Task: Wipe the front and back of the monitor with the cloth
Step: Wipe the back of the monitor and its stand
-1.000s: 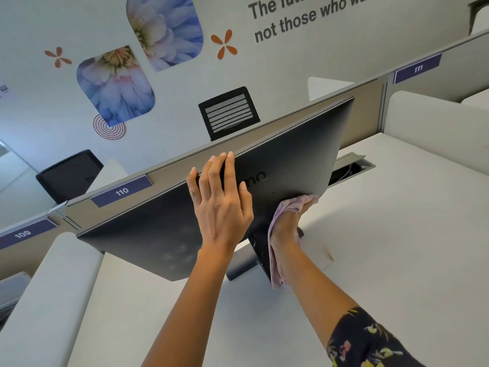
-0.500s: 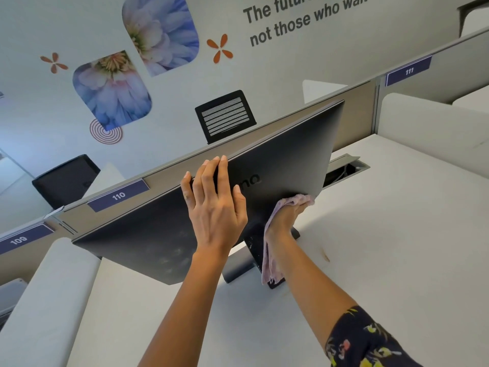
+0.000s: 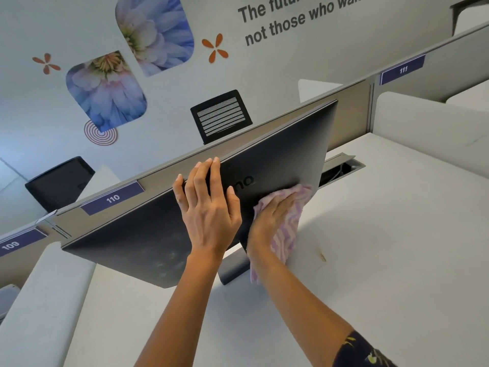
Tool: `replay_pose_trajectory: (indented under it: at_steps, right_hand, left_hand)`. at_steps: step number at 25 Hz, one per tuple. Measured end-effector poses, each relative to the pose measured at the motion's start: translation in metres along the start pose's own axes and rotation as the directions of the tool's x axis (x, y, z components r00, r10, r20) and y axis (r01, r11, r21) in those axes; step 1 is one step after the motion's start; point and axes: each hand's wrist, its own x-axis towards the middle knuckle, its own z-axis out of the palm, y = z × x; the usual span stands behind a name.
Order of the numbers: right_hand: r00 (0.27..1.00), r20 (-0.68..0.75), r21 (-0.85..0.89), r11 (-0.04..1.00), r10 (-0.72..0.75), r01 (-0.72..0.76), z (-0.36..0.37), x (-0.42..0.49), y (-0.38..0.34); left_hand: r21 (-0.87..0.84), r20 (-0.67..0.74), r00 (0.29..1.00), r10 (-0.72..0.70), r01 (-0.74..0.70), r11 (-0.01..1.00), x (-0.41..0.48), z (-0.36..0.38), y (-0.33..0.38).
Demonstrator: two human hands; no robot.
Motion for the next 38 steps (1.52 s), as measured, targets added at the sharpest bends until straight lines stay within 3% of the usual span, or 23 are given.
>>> replay_pose_trajectory:
  at_steps: [5,9,12,16,23,29,33,38]
  right_hand:
    - [0.957,0.152,-0.278,0.918,-0.248,0.283,-0.002,-0.048,0.030]
    - [0.889,0.279,-0.487,0.745,-0.362,0.456,-0.034,-0.027,0.066]
    - [0.859,0.306,-0.529,0.677,-0.411,0.512,-0.044,-0.005,0.061]
    - [0.846,0.286,-0.516,0.671,-0.451,0.532,-0.039,0.008,0.035]
    - [0.552,0.405,-0.447,0.369,-0.729,0.815,-0.008,0.005,-0.034]
    - [0.374,0.601,-0.371,0.168,-0.707,0.913,-0.030,-0.003,0.002]
    - [0.409,0.539,-0.371,0.228,-0.736,0.900,-0.041,0.026,-0.016]
    - [0.436,0.440,-0.454,0.224,-0.785,0.862,-0.009,0.021,-0.068]
  left_hand:
    - [0.006,0.003,1.000,0.001,-0.001,1.000,0.000,-0.001,0.000]
    - [-0.004,0.021,1.000,0.021,-0.021,1.000,0.000,-0.004,0.000]
    - [-0.045,0.035,0.999,0.031,-0.029,0.999,0.001,-0.008,-0.001]
    - [-0.064,0.070,0.996,0.059,-0.055,0.996,0.001,-0.015,-0.008]
    - [-0.077,0.145,0.986,0.085,-0.074,0.994,0.003,-0.030,-0.025]
    - [0.003,0.109,0.994,-0.024,0.024,1.000,-0.017,-0.052,-0.059]
    - [0.046,0.077,0.993,-0.089,0.085,0.995,-0.031,-0.070,-0.089]
    - [0.090,0.050,0.986,-0.157,0.152,0.984,-0.042,-0.081,-0.112]
